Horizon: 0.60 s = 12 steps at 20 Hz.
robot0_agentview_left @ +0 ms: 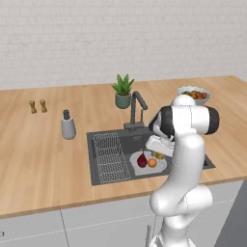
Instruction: Put the colander in the sink, put the tangerine, pear, kiwi in the colander, and turn on the sink faucet and pour water over the colander.
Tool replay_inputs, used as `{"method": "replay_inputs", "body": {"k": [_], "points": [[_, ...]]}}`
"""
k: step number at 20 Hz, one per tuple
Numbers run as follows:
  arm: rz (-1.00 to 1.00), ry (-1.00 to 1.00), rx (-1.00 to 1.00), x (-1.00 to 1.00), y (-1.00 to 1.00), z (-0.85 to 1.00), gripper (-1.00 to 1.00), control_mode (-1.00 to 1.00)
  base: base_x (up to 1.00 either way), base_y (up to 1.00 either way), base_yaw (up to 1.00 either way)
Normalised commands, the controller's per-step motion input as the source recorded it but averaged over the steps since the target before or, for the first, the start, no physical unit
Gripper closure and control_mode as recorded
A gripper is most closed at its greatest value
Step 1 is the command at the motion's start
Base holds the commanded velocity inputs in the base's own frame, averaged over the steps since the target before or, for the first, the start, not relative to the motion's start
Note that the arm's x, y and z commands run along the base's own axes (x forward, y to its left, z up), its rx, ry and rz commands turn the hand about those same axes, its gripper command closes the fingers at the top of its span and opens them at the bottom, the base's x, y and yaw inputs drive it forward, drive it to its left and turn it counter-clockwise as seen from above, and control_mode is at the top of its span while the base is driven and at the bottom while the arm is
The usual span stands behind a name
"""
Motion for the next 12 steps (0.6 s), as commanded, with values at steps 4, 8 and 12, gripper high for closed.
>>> {"method": "replay_inputs", "body": {"k": [4,8,12], "points": [[0.04,0.08,0.05,0.0,0.18,-0.15,1.0,-1.0,0.0,0.0,0.0],[0.04,0.04,0.02,-0.01,0.32,-0.09,1.0,-1.0,0.0,0.0,0.0],[0.04,0.03,0.0,-0.08,0.41,-0.07,-1.0,-1.0,0.0,0.0,0.0]]}}
